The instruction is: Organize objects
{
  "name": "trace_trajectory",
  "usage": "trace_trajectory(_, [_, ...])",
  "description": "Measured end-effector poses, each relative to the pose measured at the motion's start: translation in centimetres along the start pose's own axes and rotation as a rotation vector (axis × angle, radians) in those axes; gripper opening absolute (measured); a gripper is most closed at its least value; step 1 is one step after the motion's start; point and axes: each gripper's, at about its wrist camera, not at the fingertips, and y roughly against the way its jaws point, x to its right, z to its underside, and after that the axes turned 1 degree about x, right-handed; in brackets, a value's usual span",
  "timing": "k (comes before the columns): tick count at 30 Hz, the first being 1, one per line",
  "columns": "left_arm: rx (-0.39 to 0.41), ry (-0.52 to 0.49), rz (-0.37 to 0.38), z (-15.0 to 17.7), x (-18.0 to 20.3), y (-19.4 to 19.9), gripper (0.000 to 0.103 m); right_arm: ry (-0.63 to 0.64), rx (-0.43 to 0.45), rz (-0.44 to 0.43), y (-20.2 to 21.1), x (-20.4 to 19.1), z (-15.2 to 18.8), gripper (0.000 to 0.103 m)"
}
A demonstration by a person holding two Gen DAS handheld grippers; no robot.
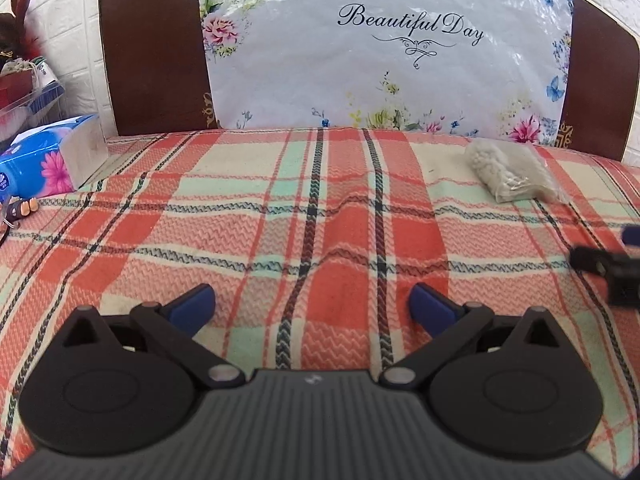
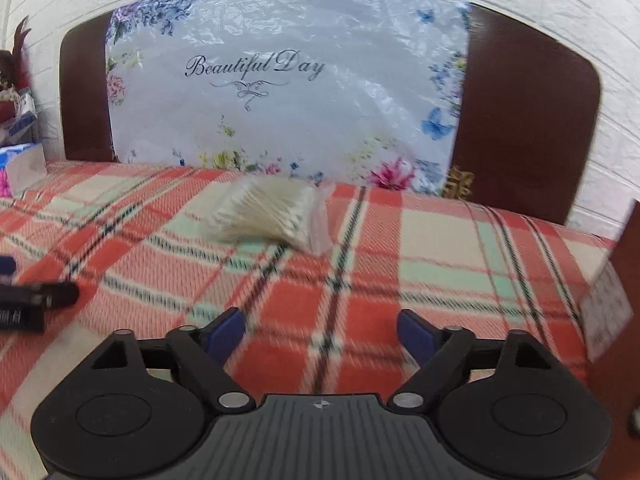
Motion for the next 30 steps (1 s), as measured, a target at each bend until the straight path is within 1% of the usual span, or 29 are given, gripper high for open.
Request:
trace_trajectory(2, [0.000, 0.002, 0.001, 0.0, -0.1, 0.0, 0.103, -0.013, 0.047, -0.016, -1.0, -0.4, -1.5, 0.092])
trace_trajectory(3, [0.000, 0.003, 0.002, 0.0, 0.0, 0.0, 0.103, -0.029, 0.070, -0.026, -1.5, -0.5, -2.2, 0.099])
trace_trajectory(4, [-0.001, 0.003, 0.003, -0.1, 0.0, -0.2, 0.103, -0.048, 0.083, -0.041, -2.1, -0.8, -2.9, 0.101])
trace_trajectory(6, [-0.001, 0.003, 0.003, -0.1, 0.0, -0.2, 0.103, -0.072, 0.071, -0.074, -3.9, -1.4, -3.8, 0.101])
trace_trajectory(7, [-0.001, 0.004, 0.003, -0.1, 0.0, -0.2, 0.103, -0.074, 0.052, -0.061, -5.1, -1.8, -4.1, 0.101])
trace_trajectory(8, [0.000, 0.005, 0.003, -0.1, 0.0, -0.3, 0.103, -0.075, 0.005, -0.031, -6.5, -2.0, -4.1, 0.098])
trace_trajectory(9, [0.000, 0.006, 0.003, -0.1, -0.1, -0.3, 0.103, -0.084, -0.066, -0.029, -7.8, -1.9, -3.9, 0.087])
trace_trajectory(10, [0.000, 0.006, 0.004, -0.1, -0.1, -0.3, 0.103, -0.100, -0.050, -0.026, -7.9, -1.6, -3.9, 0.081])
trace_trajectory(11, [0.000, 0.007, 0.004, -0.1, -0.1, -0.3, 0.103, -0.101, -0.044, -0.023, -7.8, -1.5, -3.9, 0.072])
trace_trajectory(12, [0.000, 0.009, 0.004, -0.1, -0.1, -0.3, 0.103, -0.098, -0.042, -0.026, -7.7, -1.6, -3.7, 0.069])
trace_trajectory(13, [0.000, 0.009, 0.004, -0.1, -0.1, -0.4, 0.103, -0.087, -0.036, -0.028, -7.3, -1.7, -3.5, 0.069])
trace_trajectory(18, [-0.002, 0.006, 0.000, -0.1, -0.1, -0.5, 0.103, -0.056, -0.032, -0.067, -3.6, -1.7, -1.4, 0.068])
trace_trajectory(22, [-0.004, -0.003, -0.008, -0.2, 0.0, -0.6, 0.103, -0.040, -0.041, -0.087, 1.3, -1.2, 1.5, 0.068])
trace_trajectory(25, [-0.005, -0.015, -0.020, -0.2, 0.2, -0.6, 0.103, -0.033, -0.048, -0.085, 5.5, -0.5, 4.0, 0.068])
trace_trajectory(28, [0.002, -0.041, -0.051, -0.2, 0.8, -0.3, 0.103, -0.038, -0.054, -0.062, 9.5, 1.0, 6.6, 0.068])
trace_trajectory(30, [0.016, -0.077, -0.094, 0.0, 1.5, 0.1, 0.103, -0.057, -0.059, -0.045, 12.0, 2.4, 8.2, 0.068])
